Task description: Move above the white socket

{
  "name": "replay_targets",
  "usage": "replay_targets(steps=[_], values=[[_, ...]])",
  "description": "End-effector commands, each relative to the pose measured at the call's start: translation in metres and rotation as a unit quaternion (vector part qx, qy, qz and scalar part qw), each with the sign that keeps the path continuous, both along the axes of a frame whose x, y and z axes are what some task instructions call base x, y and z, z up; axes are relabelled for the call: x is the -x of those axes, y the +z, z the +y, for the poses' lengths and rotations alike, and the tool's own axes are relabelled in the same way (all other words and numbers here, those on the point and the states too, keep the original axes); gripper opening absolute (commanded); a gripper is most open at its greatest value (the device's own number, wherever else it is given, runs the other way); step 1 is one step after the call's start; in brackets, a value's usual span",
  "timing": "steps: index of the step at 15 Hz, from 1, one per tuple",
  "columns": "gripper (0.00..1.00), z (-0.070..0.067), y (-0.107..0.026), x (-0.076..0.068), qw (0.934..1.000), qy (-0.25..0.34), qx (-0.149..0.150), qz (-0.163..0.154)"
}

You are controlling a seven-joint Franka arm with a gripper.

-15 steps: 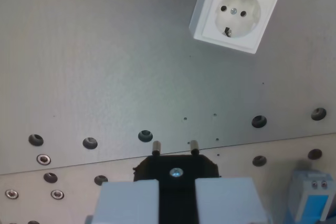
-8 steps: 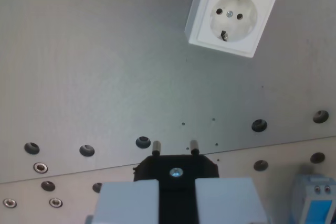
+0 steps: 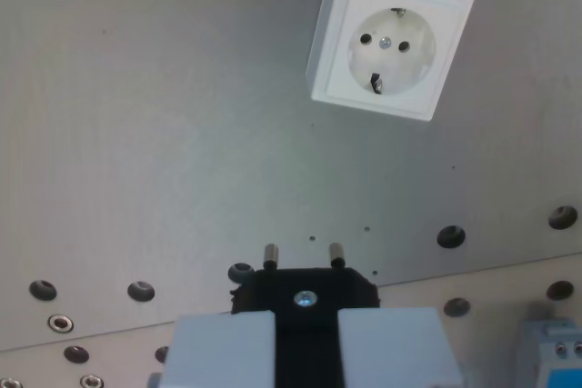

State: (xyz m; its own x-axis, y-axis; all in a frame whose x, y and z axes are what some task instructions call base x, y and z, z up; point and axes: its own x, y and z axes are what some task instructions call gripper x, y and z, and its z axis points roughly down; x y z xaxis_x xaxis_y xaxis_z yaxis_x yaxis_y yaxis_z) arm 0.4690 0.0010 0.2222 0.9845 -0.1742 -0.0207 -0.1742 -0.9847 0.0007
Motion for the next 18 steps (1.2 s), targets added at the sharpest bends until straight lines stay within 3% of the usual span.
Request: replay_targets(steps=[1,18], values=[[0.00,-0.005,-0.013,0.003,0.9980,-0.048,0.009,-0.041],[0.00,-0.031,-0.069,-0.002,0.9935,-0.103,0.003,-0.048]])
